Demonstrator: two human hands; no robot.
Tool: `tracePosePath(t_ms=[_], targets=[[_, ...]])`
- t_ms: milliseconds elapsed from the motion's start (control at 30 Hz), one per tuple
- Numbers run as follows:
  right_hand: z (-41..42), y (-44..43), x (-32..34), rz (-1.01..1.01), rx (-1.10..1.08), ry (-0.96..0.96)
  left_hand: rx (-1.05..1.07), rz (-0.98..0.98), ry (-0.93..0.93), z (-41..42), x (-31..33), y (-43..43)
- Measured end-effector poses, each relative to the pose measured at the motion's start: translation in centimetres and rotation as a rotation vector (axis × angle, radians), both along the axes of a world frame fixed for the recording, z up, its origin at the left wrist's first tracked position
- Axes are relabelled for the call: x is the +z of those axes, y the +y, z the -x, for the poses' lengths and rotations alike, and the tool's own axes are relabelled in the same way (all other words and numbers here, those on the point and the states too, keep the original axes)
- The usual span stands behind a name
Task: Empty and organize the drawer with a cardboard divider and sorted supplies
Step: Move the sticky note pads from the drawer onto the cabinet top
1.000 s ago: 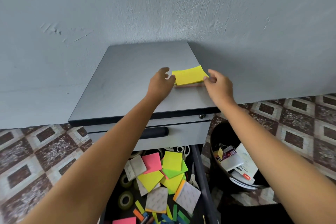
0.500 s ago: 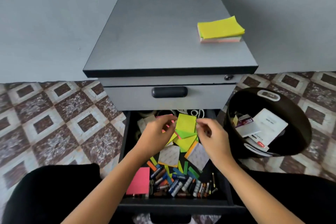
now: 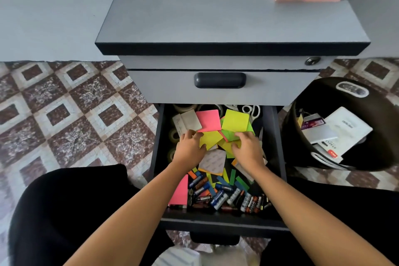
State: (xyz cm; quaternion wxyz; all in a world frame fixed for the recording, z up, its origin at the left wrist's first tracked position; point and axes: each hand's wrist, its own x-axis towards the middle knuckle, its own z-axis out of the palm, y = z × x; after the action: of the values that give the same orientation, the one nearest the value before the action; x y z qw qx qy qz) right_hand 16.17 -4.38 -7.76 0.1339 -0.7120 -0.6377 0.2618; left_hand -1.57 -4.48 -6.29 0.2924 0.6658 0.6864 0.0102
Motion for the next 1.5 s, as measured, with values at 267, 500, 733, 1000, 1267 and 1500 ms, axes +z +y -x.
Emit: tracePosePath(t_ms=[267, 500, 733, 1000, 1267, 1500], targets=[[-0.4, 6.9, 0.2, 0.17, 0.167, -0.24, -0.041, 0.013, 0.106, 0.5, -1.5, 0.8], [-1.3, 8.4, 0.2, 0.304, 0.233, -0.362, -0.042, -0.013, 0.204, -0.8, -2.0, 0.7], [-1.3, 5.7, 0.8, 0.104, 0.09, -0.414, -0.255, -0.083, 0.419, -1.2, -1.4, -0.5], [-2.4, 2.3, 2.4, -0.078, -0.098, 0.009, -0.181, -0.338, 0.229, -1.1, -0.1, -2.7], [-1.0, -0.7, 4.5, 0.115, -0.576, 0.785, 0.632, 0.063, -0.754, -0.3, 2.5, -3.5], [2.0, -3.0, 3.6, 0.267, -0.737, 1.079, 0.706, 0.332, -1.186, -2.3, 3.5, -5.8]])
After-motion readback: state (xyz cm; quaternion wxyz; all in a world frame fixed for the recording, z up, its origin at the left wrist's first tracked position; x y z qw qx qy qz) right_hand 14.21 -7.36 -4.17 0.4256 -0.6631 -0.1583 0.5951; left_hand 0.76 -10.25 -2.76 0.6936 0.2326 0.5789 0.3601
